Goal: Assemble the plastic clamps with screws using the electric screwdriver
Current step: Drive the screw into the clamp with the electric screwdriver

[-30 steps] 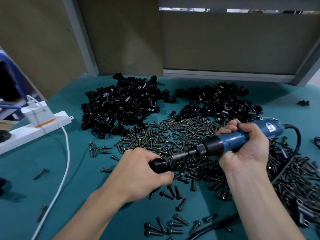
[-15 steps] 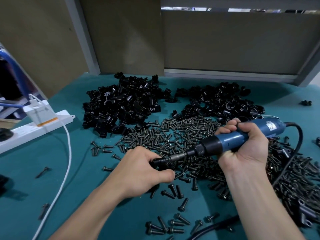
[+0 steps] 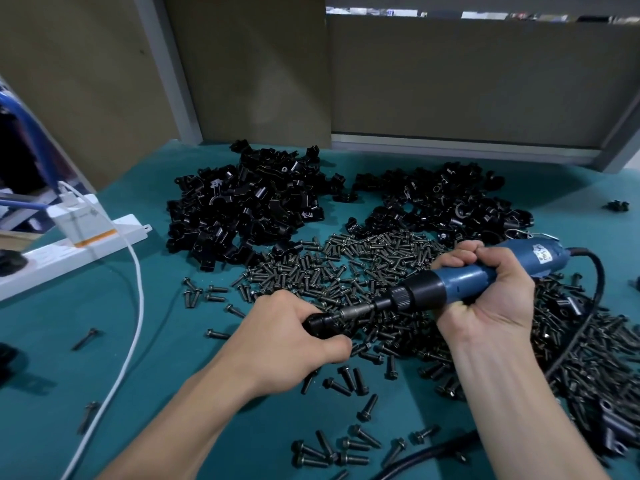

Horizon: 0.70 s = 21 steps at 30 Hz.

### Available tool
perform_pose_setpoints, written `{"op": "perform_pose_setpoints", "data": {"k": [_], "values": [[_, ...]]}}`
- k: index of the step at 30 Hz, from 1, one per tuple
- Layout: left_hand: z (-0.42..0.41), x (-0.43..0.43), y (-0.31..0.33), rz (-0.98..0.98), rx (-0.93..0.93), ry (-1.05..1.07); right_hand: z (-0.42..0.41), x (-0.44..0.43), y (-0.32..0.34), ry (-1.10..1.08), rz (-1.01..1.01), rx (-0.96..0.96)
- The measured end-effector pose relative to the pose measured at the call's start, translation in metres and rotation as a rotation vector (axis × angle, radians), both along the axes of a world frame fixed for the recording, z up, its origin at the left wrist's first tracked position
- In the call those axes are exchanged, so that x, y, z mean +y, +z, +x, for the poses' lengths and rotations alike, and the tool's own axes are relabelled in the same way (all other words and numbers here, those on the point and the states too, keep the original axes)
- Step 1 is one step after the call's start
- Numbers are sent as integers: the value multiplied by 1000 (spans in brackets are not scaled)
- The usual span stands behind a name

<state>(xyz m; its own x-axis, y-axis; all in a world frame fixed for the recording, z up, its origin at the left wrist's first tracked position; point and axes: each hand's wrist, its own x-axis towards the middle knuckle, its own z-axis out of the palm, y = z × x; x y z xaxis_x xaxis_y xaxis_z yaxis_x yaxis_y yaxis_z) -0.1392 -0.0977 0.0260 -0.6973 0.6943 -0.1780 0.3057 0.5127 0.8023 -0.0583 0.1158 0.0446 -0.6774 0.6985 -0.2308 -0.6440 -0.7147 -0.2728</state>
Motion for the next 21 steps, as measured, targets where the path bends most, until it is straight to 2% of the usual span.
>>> {"op": "perform_pose_setpoints", "data": {"k": [11,21], "values": [[2,-2,6,-12,-69,-37,1,3,-1,18,61,-5],[1,-2,5,-46,-21,-44,3,4,1,28,101,-14]]}}
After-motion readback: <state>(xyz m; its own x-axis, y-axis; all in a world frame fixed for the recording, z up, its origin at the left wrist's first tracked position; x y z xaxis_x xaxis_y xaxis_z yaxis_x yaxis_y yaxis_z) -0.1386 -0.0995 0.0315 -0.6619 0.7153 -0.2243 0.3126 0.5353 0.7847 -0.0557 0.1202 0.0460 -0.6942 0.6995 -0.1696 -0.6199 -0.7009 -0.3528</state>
